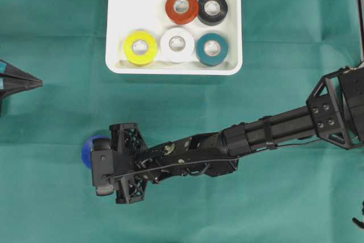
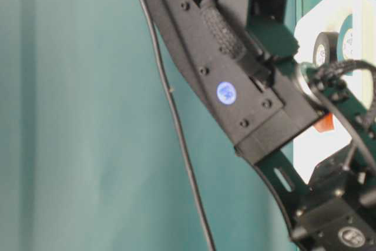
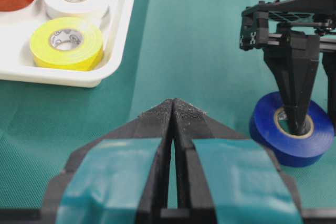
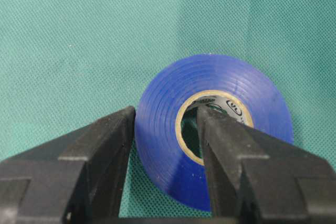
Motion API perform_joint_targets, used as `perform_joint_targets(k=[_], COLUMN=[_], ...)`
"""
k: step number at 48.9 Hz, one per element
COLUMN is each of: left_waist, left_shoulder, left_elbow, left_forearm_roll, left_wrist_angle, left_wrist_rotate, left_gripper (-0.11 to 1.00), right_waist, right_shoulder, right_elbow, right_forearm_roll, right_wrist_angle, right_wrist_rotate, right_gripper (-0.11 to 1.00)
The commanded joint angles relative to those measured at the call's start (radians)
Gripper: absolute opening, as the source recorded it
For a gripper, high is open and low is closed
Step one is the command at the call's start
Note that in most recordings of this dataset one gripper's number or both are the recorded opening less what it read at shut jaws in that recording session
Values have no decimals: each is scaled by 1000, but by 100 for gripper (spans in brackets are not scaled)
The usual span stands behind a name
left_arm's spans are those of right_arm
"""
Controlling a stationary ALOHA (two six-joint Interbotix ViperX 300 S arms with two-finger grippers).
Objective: Put the tape into the white case with the right arm.
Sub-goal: 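Insert the right gripper into the blue roll's hole and grip, then carry the blue roll to the tray's upper left and lower it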
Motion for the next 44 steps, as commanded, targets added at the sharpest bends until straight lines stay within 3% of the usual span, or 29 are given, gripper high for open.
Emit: perform_joint_targets(k=[1, 19, 44], left_waist=[3, 3, 3], left_shoulder=[6, 6, 6], left_elbow=[-12, -12, -12], left_forearm_roll=[0, 0, 0], left_wrist_angle=[-5, -5, -5], left_wrist_rotate=[0, -2, 0], left_gripper=[0, 0, 0], right_waist=[12, 12, 8], right_shoulder=[-49, -163, -183], right_elbow=[-12, -11, -11], right_forearm_roll=[3, 3, -9], right_wrist_angle=[11, 135, 144], right_wrist_rotate=[0, -6, -8], right_gripper=[7, 2, 2])
